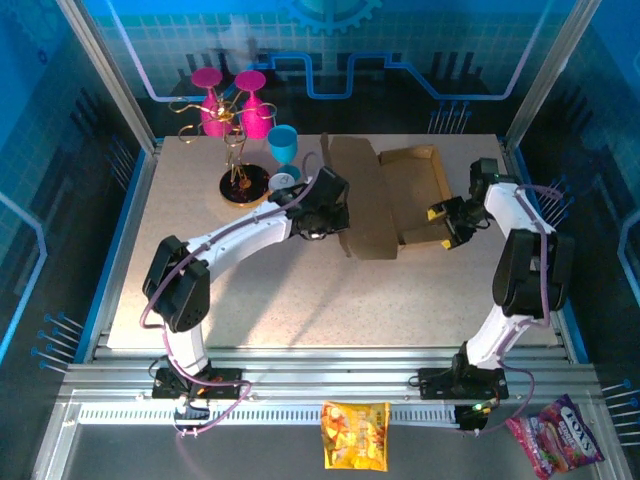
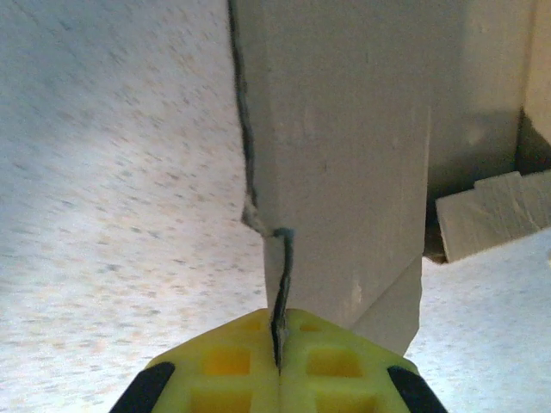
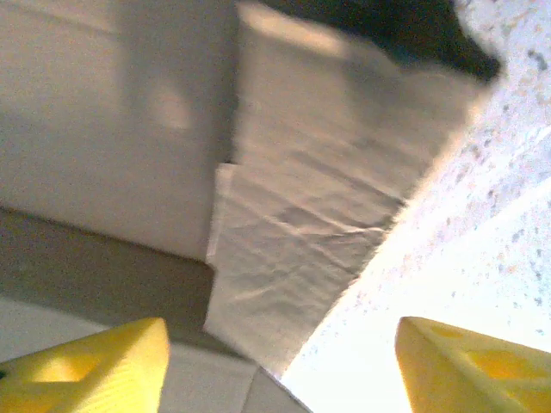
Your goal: Fold the paper box
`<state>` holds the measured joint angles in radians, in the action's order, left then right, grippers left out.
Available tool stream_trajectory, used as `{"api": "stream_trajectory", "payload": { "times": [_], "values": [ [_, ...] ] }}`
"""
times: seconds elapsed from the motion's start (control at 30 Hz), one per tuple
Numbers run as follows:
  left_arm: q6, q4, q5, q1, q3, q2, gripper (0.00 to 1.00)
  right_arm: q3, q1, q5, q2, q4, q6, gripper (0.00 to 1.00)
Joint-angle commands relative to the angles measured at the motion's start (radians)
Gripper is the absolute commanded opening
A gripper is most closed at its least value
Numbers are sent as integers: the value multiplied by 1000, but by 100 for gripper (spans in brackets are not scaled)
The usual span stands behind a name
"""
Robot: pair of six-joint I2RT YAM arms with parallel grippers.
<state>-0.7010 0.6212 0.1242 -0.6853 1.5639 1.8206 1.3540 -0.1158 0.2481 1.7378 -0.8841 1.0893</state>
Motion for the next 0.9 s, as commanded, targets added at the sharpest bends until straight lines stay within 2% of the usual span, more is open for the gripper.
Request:
{"api": "stream_trajectory", "payload": {
  "times": [0.0, 0.2, 0.33, 0.37, 0.47, 0.6, 0.87],
  "values": [
    [280, 281, 135, -3, 100, 4, 0, 61, 54, -76, -120, -111, 20, 75],
    [574, 358, 276, -3, 181, -14, 0, 80, 113, -69, -230, -66, 57, 75],
    [717, 375, 383, -3, 220, 0, 0, 114, 193, -23, -257, 65, 84, 74],
    [745, 363, 401, -4, 218, -3, 0, 122, 217, -12, -258, 103, 93, 77],
    [833, 310, 435, -7, 187, -23, 0, 192, 293, -2, -227, 164, 110, 78],
    [910, 261, 463, -9, 164, -54, 0, 359, 384, -30, -147, 107, 121, 78],
    [1038, 213, 526, -30, 161, -65, 0, 450, 479, -66, -26, 243, 225, 75]
  ]
}}
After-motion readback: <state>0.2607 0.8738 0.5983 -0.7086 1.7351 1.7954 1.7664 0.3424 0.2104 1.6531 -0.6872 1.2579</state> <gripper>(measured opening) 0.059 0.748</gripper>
